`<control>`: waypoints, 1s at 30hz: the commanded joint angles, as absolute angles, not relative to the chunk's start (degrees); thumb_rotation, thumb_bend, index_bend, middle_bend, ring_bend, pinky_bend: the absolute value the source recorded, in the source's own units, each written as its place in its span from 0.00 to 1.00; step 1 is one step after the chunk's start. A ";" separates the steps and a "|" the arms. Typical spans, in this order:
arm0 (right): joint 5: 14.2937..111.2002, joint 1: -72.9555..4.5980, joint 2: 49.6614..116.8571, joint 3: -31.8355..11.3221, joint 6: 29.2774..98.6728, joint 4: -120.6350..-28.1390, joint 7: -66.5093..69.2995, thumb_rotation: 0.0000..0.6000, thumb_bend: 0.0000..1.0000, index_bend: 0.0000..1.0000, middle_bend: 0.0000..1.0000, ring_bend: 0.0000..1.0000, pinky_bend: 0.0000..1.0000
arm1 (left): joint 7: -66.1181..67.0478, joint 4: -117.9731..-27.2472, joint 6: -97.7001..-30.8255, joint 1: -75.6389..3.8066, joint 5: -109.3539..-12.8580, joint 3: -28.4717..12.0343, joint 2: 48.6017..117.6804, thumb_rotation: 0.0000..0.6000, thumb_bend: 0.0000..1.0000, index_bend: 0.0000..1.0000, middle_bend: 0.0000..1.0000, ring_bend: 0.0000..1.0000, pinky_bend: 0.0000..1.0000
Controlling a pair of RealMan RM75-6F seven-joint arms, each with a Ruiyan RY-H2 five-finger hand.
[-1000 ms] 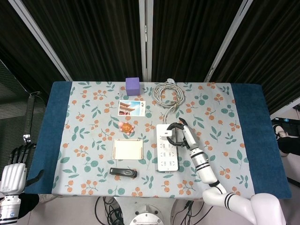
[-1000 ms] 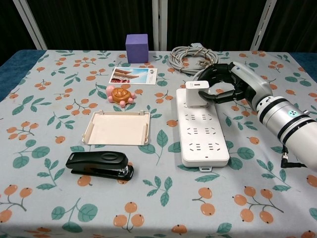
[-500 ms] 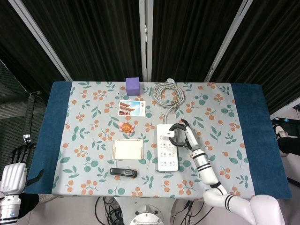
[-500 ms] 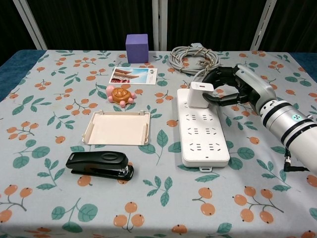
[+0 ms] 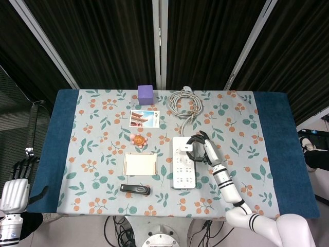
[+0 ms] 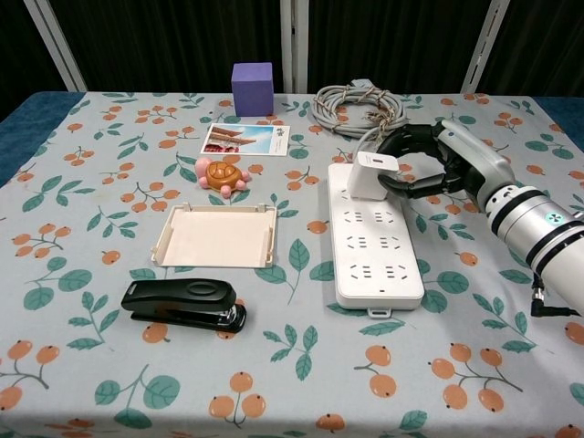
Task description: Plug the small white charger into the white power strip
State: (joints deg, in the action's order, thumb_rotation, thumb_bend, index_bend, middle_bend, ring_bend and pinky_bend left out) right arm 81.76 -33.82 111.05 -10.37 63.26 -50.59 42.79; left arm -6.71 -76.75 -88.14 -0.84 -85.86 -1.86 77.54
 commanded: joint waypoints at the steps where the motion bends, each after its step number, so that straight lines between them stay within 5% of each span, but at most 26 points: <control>1: 82.37 -33.72 110.04 -9.91 63.52 -52.03 42.29 1.00 0.07 0.25 0.28 0.04 0.00 | -6.66 -76.75 -88.16 -0.86 -85.89 -1.86 77.53 1.00 0.22 0.00 0.05 0.00 0.00; 12: 83.85 -32.71 104.74 -8.73 64.99 -60.06 38.08 1.00 0.06 0.11 0.19 0.00 0.00 | -6.58 -76.96 -88.46 -0.88 -86.12 -1.88 77.28 1.00 0.22 0.00 0.04 0.00 0.00; 18: 85.17 -32.49 96.60 -9.46 66.67 -72.85 33.42 1.00 0.05 0.08 0.19 0.00 0.00 | -6.21 -77.48 -88.88 -0.77 -86.21 -1.95 76.80 1.00 0.22 0.00 0.04 0.00 0.00; 20: 84.40 -32.70 93.65 -10.79 66.45 -78.95 32.63 1.00 0.07 0.15 0.28 0.07 0.00 | -6.00 -77.76 -88.99 -0.80 -86.29 -1.99 76.70 1.00 0.22 0.00 0.04 0.00 0.00; 23: 81.61 -33.34 90.60 -13.13 64.61 -86.84 32.27 1.00 0.19 0.44 0.49 0.33 0.14 | -5.56 -78.22 -89.21 -0.91 -86.64 -2.00 76.67 1.00 0.22 0.00 0.04 0.00 0.00; 27: 75.25 -34.77 89.22 -16.30 59.59 -93.52 35.72 1.00 0.44 0.88 0.77 0.73 0.62 | -5.05 -78.70 -89.26 -0.89 -86.76 -1.87 76.63 1.00 0.22 0.00 0.04 0.00 0.00; 30: 70.13 -36.39 89.99 -18.10 55.03 -94.11 38.03 1.00 0.60 1.00 0.89 0.90 0.79 | -4.80 -78.97 -89.28 -0.84 -86.68 -1.86 76.59 1.00 0.22 0.00 0.04 0.00 0.00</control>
State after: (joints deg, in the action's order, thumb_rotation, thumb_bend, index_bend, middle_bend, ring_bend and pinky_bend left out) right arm 74.89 -34.66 90.86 -15.49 59.39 -92.37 35.74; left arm -4.80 -78.97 -89.28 -0.84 -86.69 -1.86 76.59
